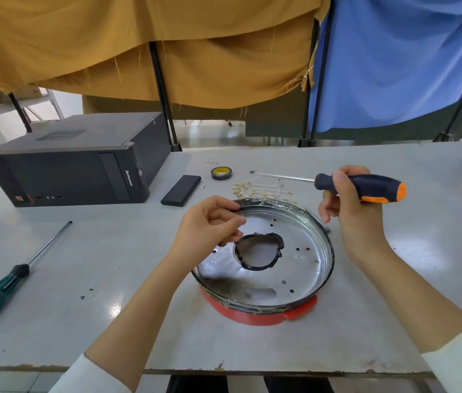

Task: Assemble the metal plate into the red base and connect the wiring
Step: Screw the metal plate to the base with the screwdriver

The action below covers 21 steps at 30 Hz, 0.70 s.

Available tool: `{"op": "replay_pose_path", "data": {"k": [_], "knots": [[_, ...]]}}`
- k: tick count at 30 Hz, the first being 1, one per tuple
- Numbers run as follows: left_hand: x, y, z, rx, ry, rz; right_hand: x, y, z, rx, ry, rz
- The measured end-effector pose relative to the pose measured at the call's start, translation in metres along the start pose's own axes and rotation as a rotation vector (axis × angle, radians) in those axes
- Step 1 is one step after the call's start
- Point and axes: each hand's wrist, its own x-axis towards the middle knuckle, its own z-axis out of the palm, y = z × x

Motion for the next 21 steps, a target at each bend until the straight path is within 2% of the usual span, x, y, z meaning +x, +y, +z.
{"op": "replay_pose_path", "data": {"k": [3, 6, 12, 21], "knots": [[0.007, -0.003, -0.011, -0.037, 0.186, -0.004, -0.001, -0.005, 0.013, 0.060, -0.044, 0.060], [0.013, -0.012, -0.029, 0.052, 0.325, -0.028, -0.007, -0.003, 0.023, 0.071, -0.059, 0.116], [0.014, -0.025, -0.050, 0.206, 0.297, 0.011, -0.012, 0.003, 0.035, 0.171, -0.064, 0.185], [0.010, -0.029, -0.049, 0.223, 0.246, 0.078, -0.010, 0.001, 0.038, 0.208, -0.073, 0.195]]}}
